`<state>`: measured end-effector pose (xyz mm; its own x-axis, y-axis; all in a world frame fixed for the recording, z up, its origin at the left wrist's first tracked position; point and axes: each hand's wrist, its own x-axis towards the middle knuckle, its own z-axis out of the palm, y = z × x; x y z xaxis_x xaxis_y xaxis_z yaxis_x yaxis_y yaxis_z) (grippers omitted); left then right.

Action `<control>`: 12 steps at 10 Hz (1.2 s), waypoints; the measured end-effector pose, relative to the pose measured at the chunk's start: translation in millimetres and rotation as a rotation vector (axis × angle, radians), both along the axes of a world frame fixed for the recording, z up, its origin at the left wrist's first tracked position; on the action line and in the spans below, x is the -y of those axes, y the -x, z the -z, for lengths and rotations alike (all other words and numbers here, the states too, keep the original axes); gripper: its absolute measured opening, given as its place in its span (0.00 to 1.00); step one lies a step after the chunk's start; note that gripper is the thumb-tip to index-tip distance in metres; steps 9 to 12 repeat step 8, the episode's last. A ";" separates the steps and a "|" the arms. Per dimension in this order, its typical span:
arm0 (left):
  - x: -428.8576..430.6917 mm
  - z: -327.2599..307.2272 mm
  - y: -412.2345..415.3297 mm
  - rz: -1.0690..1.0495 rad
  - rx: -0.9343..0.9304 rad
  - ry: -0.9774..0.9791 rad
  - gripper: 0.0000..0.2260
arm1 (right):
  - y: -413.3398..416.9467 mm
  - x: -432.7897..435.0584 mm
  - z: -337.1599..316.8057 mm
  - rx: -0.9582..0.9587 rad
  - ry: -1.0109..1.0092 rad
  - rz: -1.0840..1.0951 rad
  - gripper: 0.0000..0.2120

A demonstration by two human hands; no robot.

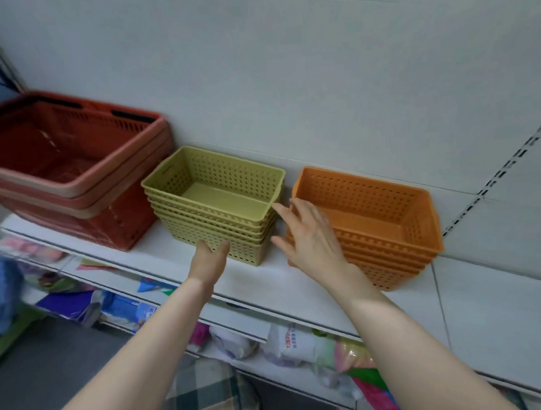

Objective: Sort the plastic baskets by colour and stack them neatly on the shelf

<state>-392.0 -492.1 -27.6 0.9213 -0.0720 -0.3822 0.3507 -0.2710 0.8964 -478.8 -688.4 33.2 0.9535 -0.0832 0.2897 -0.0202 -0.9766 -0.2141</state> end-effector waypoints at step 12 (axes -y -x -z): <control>-54.2 22.7 -41.4 0.303 0.049 -0.006 0.20 | 3.6 -18.6 8.7 -0.023 0.013 0.247 0.22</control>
